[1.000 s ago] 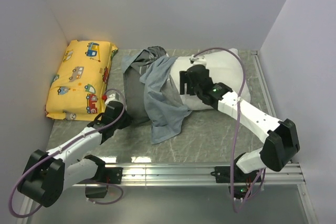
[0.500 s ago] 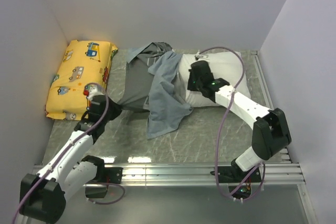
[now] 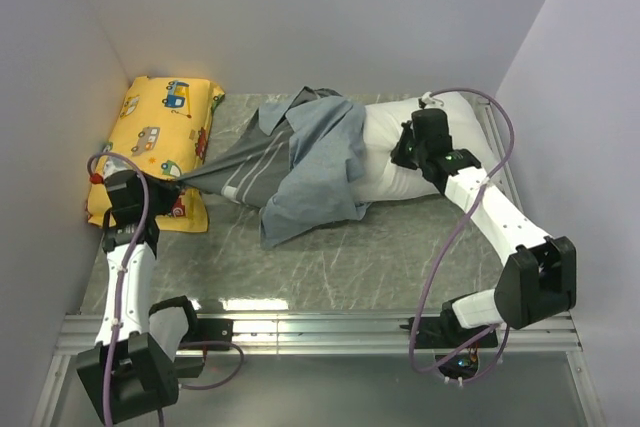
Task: Remove the pillowcase from the pillow
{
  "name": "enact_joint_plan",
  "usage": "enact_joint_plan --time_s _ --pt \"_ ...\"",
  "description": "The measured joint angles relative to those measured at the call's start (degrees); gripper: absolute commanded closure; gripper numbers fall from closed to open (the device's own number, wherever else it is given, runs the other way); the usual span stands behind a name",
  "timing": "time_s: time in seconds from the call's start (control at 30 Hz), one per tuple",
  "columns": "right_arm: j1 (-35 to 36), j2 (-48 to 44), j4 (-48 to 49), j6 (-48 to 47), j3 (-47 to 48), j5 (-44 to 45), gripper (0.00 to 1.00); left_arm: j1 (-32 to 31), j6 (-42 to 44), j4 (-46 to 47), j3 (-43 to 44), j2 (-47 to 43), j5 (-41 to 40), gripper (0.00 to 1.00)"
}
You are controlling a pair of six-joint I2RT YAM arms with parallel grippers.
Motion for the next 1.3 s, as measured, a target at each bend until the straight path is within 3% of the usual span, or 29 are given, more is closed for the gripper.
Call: enact_joint_plan --time_s 0.07,0.17,0.2,0.3,0.4,0.57,0.77,0.93,1.3 --pt "1.6 0.0 -0.3 -0.3 -0.3 1.8 1.00 -0.3 1.3 0.3 0.0 1.3 1.2 0.99" --pt "4.6 -0.1 -0.7 -0.9 -0.6 4.9 1.00 -3.5 4.4 0.0 0.8 3.4 0.1 0.69" --pt "5.6 -0.2 -0.6 -1.0 -1.0 5.9 1.00 -5.6 5.4 -0.5 1.4 3.7 -1.1 0.46" --pt "8.2 -0.8 -0.7 -1.4 -2.3 8.6 1.00 -15.6 8.4 -3.1 6.0 3.6 -4.8 0.25" --pt "10.4 -1.8 -0.1 -1.4 -4.1 10.9 1.00 -23.6 10.9 -4.1 12.7 3.5 -6.6 0.18" --pt "14.8 -5.5 5.0 -0.7 -11.8 14.2 1.00 -33.2 14.1 -3.0 23.3 7.7 -8.2 0.15" --pt "17.8 -5.6 12.6 2.1 -19.7 16.2 1.00 -42.8 17.8 -3.1 34.5 24.0 -13.4 0.13" --pt "18.7 -4.4 18.3 4.3 -22.8 16.9 1.00 -43.5 19.6 -4.2 38.9 33.7 -15.6 0.15" --pt "19.6 -2.7 21.4 5.6 -22.7 17.5 1.00 -43.5 23.1 -5.4 50.9 44.3 -19.2 0.19"
